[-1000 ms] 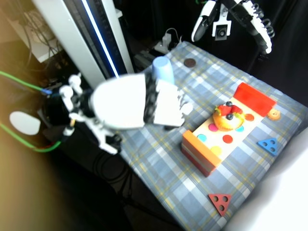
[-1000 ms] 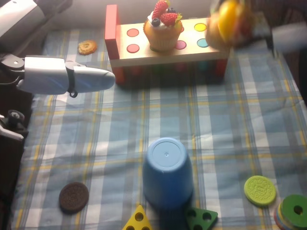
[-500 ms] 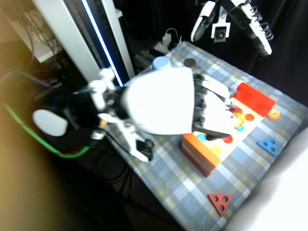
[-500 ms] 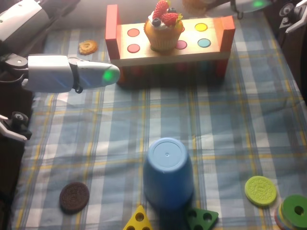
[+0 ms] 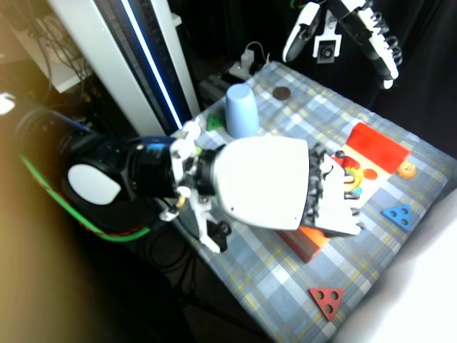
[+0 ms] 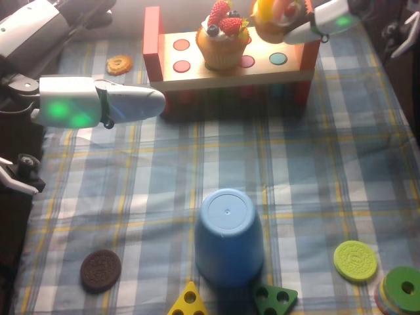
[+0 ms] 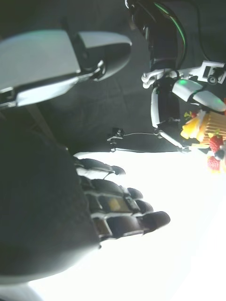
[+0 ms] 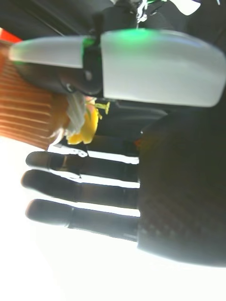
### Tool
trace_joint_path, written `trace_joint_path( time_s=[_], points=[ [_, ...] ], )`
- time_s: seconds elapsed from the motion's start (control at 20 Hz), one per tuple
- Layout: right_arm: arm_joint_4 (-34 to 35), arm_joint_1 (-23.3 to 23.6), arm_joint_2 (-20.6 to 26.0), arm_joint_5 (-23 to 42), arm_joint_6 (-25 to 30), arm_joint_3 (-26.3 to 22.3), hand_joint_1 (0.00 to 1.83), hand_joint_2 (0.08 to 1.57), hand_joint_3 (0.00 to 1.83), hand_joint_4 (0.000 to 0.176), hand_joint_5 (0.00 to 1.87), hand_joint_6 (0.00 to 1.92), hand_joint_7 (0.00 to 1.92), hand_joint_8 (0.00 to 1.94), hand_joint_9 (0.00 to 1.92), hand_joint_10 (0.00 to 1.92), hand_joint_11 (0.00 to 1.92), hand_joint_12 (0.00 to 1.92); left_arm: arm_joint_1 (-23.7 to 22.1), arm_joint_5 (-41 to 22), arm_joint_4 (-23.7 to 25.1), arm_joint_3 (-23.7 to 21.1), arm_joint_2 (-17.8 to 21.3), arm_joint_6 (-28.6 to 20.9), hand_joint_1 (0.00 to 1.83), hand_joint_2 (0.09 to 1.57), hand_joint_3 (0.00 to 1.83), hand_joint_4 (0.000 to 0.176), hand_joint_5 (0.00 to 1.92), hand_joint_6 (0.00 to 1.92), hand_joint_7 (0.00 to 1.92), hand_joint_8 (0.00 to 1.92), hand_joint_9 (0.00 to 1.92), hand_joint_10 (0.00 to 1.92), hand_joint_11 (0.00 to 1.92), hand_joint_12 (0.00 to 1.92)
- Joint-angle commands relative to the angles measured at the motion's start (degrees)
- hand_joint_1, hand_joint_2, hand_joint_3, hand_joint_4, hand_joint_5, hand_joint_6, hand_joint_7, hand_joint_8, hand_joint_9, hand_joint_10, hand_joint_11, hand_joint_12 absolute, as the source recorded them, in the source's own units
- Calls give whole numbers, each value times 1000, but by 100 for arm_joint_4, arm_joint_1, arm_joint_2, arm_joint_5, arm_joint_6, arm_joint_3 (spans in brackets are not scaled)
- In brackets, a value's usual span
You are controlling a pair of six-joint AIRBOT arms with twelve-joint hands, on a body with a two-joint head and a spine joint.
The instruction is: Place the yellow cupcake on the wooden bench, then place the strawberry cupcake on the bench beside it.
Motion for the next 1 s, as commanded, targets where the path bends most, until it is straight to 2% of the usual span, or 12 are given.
trace_joint_path(
  time_s=[0.0,0.05,0.1,0.2,0.35,0.45,0.55,0.6,0.7,0.75,0.9,0.95],
  points=[
    [129,94,-46,530,2,32,1185,1005,0,0,1227,578,615,1323,459,1636,393,1915,-53,-703,45,21,-19,-80,821,821,1,170,9,1,21,1,54,2,0,463],
    [124,93,-93,465,1,61,1192,998,0,0,1248,538,583,1399,425,1676,336,1920,-55,-700,52,21,-19,-93,830,829,4,169,13,2,24,2,54,1,0,457],
    [115,93,-113,426,1,75,1163,1000,1,0,1239,559,619,1192,403,1407,148,1801,-55,-701,52,22,-19,-97,841,819,0,175,13,1,22,1,54,1,0,457],
    [95,93,-155,344,1,92,1147,998,0,0,1244,553,643,1017,375,1302,102,1768,-56,-701,54,23,-19,-106,833,828,1,164,18,2,33,2,61,2,0,473],
    [76,91,-206,268,1,108,1113,1018,0,80,1182,660,661,217,407,340,0,1218,-56,-703,59,22,-21,-123,823,825,0,176,5,2,23,0,58,1,0,478],
    [75,91,-215,223,1,119,1108,1018,0,95,1182,655,731,59,534,208,0,1274,-57,-703,69,21,-21,-135,821,833,3,157,12,5,21,1,58,1,0,480],
    [75,87,-231,159,1,146,1080,1024,0,167,1158,690,762,12,562,112,0,1193,-58,-703,73,21,-21,-145,811,836,2,174,7,1,13,1,58,0,0,510],
    [75,87,-235,127,1,162,1070,1032,2,174,1135,724,744,7,568,103,0,1261,-58,-704,73,21,-22,-149,815,835,1,176,1,0,11,0,50,2,0,489],
    [75,69,-256,58,1,187,1045,1061,5,176,1058,845,681,4,523,69,0,1168,-59,-701,78,21,-21,-158,817,836,1,176,0,0,14,1,52,3,0,482],
    [75,57,-268,31,1,201,989,958,0,107,896,499,646,1,507,48,0,1145,-60,-701,80,21,-21,-161,818,835,0,176,0,0,12,0,51,2,0,480],
    [75,37,-282,-33,1,223,974,908,0,86,816,78,543,0,434,3,0,1057,-60,-700,80,21,-20,-168,811,847,1,174,5,0,10,1,43,0,0,428],
    [75,36,-281,-42,1,223,949,898,0,100,743,31,497,0,402,0,0,1034,-60,-699,80,21,-20,-170,814,843,0,169,14,1,8,0,39,0,0,397]
  ],
)
